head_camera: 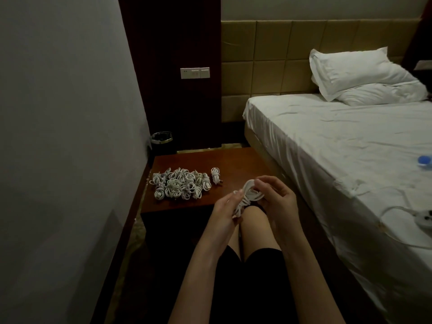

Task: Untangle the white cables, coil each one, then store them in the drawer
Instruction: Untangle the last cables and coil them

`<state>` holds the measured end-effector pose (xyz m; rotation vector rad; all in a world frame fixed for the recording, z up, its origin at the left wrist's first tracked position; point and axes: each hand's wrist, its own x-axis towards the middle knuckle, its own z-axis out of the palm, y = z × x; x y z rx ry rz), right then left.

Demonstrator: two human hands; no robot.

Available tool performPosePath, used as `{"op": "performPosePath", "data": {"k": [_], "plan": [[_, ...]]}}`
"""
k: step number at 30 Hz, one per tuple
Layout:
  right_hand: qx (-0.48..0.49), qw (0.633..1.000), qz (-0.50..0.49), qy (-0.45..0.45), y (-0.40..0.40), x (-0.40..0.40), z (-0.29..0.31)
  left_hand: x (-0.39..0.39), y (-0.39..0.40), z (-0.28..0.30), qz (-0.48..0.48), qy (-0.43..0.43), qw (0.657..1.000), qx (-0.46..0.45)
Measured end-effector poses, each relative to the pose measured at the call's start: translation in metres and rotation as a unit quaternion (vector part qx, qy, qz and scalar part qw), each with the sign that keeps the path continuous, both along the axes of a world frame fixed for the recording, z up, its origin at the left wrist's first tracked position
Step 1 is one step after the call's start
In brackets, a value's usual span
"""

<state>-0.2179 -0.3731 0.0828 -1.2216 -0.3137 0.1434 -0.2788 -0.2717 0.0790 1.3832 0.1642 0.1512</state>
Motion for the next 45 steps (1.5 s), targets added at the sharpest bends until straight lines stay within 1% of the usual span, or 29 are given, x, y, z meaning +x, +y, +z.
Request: {"op": "performPosePath", "data": {"k": [2,3,9,10,13,15,17,19,21,23,25,26,29,32,34,37,40,42,45], "plan": [[0.023,0.999,0.010,0.033,0.001,0.000,0.000,0.000,0.000,0.001,-0.001,-0.004,1.000,-0.014],[0.018,0.999,0.012,0.033,0.001,0.000,0.000,0.000,0.000,0.001,-0.005,-0.008,1.000,-0.023],[-0.019,0.998,0.057,-0.016,-0.004,-0.001,0.002,0.001,0.000,0.002,0.001,-0.023,0.999,-0.037],[-0.002,0.998,0.067,-0.002,-0.004,-0.001,0.004,0.002,0.000,0.002,-0.001,-0.026,0.999,-0.044],[0.104,0.980,0.132,0.102,-0.003,0.002,0.003,0.003,0.000,-0.002,-0.006,-0.037,0.994,-0.098],[0.122,0.969,0.176,0.123,-0.004,0.003,0.002,0.002,0.001,-0.006,-0.020,-0.048,0.990,-0.129],[0.128,0.968,0.188,0.104,-0.003,0.004,0.001,0.002,0.002,-0.007,-0.035,-0.056,0.988,-0.143],[0.115,0.983,0.127,0.063,0.001,0.003,-0.001,0.003,0.000,-0.006,-0.022,-0.055,0.988,-0.140],[0.042,0.998,0.053,-0.011,0.005,0.000,-0.004,0.007,-0.001,-0.004,0.017,-0.040,0.990,-0.132],[0.003,0.998,0.034,-0.047,0.010,-0.002,-0.012,0.014,0.000,-0.008,0.055,-0.011,0.990,-0.130],[-0.016,0.999,-0.005,-0.047,0.012,-0.001,-0.018,0.017,0.000,-0.013,0.065,0.017,0.990,-0.127],[-0.018,0.999,-0.029,-0.032,0.011,0.002,-0.021,0.018,0.001,-0.018,0.063,0.026,0.990,-0.120],[-0.047,0.996,-0.069,0.005,0.010,0.013,-0.031,0.024,0.006,-0.028,0.024,0.033,0.997,-0.064],[-0.058,0.994,-0.089,0.017,0.012,0.022,-0.037,0.031,0.011,-0.036,-0.006,0.026,0.999,-0.045],[-0.051,0.994,-0.093,0.016,0.016,0.027,-0.038,0.038,0.014,-0.040,-0.001,0.018,0.998,-0.052],[-0.072,0.996,-0.057,0.007,0.026,0.036,-0.044,0.048,0.021,-0.043,0.064,0.018,0.996,-0.068],[-0.095,0.993,-0.051,0.041,0.039,0.046,-0.053,0.063,0.031,-0.050,0.136,0.035,0.989,-0.052],[-0.082,0.993,-0.060,0.061,0.046,0.055,-0.057,0.074,0.038,-0.055,0.165,0.049,0.983,-0.062],[-0.109,0.992,-0.041,0.041,0.057,0.077,-0.065,0.097,0.052,-0.063,0.195,0.064,0.975,-0.086]]}}
